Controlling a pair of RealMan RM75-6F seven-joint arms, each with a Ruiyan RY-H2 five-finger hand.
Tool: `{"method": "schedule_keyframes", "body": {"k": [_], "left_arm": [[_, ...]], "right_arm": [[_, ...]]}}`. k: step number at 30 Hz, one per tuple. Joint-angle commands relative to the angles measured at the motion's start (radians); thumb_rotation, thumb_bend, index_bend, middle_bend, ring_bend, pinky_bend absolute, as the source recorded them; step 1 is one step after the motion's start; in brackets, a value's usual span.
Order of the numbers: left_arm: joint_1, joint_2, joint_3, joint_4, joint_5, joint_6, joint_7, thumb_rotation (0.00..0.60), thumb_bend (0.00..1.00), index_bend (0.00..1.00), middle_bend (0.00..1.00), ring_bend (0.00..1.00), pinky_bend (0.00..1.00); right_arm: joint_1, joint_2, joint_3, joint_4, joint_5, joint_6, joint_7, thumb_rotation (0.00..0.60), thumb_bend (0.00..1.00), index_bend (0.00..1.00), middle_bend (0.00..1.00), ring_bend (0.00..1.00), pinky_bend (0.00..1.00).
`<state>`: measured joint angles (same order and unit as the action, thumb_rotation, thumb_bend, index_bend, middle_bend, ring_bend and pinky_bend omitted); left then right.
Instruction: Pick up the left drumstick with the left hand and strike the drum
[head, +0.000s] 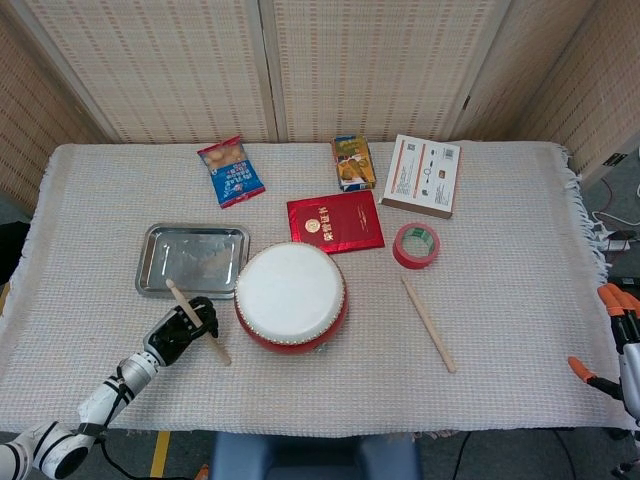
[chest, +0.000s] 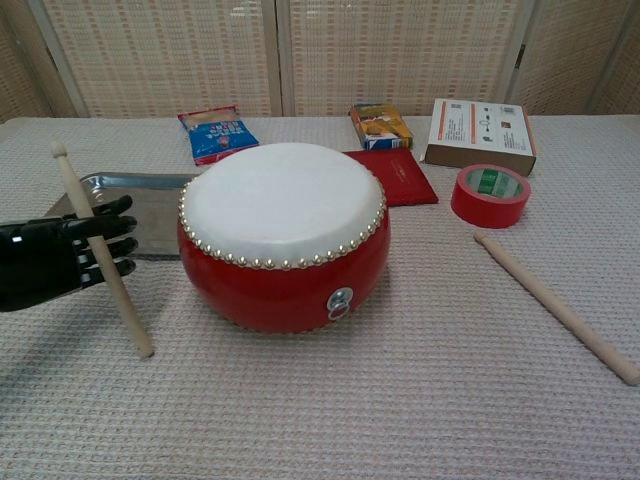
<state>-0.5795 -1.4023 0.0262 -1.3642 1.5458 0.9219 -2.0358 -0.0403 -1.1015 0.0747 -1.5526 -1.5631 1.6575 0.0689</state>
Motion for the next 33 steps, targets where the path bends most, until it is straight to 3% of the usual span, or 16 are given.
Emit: {"method": "schedule_keyframes", "body": {"k": [1,11,20,27,29,33], "left_arm": [[0.005,-0.004,0.016,0.009,0.027,0.023,-0.001,0.6,0.32,0.49,0.57,0.51,0.54],[0.006,-0.024,0.046,0.035,0.071,0.076,0.001,0.595,0.22,0.5,0.57,0.51,0.49],[-0.001,-0.031,0.065,0.04,0.085,0.099,0.027,0.56,0.21,0.47,0.53,0.47,0.45],[0.005,-0.038,0.064,0.025,0.062,0.104,0.134,0.543,0.21,0.56,0.61,0.53,0.5],[0.01,-0.04,0.06,0.013,0.048,0.104,0.183,0.531,0.21,0.59,0.65,0.56,0.52],[0.017,-0.043,0.058,-0.012,0.029,0.1,0.264,0.42,0.21,0.64,0.69,0.59,0.53]], "right_arm": [[-0.001,0.0,0.0,-0.001,0.0,0.002,0.0,0.6,0.12,0.06,0.05,0.0,0.0],[0.0,-0.001,0.0,-0.002,-0.004,0.005,-0.005,0.6,0.12,0.06,0.05,0.0,0.0],[0.0,0.0,0.001,-0.006,-0.005,0.005,-0.008,0.6,0.12,0.06,0.05,0.0,0.0],[0.001,0.0,0.003,-0.008,-0.007,0.009,-0.013,0.6,0.12,0.06,0.05,0.0,0.0],[0.001,0.0,0.002,-0.009,-0.009,0.01,-0.014,0.6,0.12,0.06,0.05,0.0,0.0],[0.001,0.0,0.001,-0.009,-0.012,0.01,-0.012,0.6,0.12,0.06,0.05,0.0,0.0]]}}
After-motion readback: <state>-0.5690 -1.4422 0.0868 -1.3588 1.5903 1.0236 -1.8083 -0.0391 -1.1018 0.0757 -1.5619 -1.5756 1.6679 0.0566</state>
